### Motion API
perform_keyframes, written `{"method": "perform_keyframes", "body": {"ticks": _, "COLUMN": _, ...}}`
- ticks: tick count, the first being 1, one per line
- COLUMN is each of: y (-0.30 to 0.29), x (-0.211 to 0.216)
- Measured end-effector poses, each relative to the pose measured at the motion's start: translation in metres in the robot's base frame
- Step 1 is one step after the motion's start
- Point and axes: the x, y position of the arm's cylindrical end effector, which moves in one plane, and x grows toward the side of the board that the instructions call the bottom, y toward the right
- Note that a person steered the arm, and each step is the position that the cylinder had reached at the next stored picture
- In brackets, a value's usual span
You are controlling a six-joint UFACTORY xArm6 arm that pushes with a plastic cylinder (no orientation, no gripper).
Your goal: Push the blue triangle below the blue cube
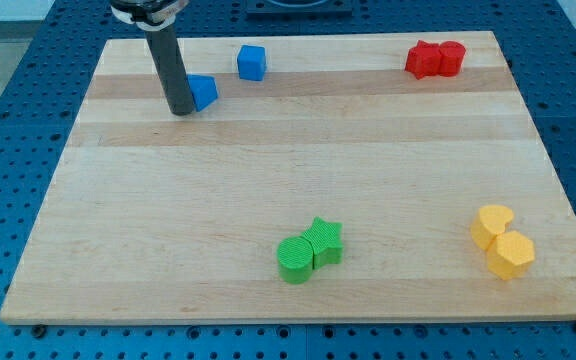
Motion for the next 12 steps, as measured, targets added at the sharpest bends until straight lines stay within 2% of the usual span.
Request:
{"method": "perform_keyframes", "body": {"ticks": 1, "y": 0.028, "x": 0.000}}
{"method": "perform_keyframes", "body": {"ticks": 3, "y": 0.030, "x": 0.000}}
{"method": "perform_keyframes", "body": {"ticks": 5, "y": -0.029, "x": 0.003}}
{"method": "perform_keyframes", "body": {"ticks": 6, "y": -0.040, "x": -0.024}}
{"method": "perform_keyframes", "body": {"ticks": 8, "y": -0.019, "x": 0.001}}
{"method": "perform_keyframes", "body": {"ticks": 10, "y": 0.043, "x": 0.008}}
{"method": "perform_keyframes", "body": {"ticks": 12, "y": -0.007, "x": 0.000}}
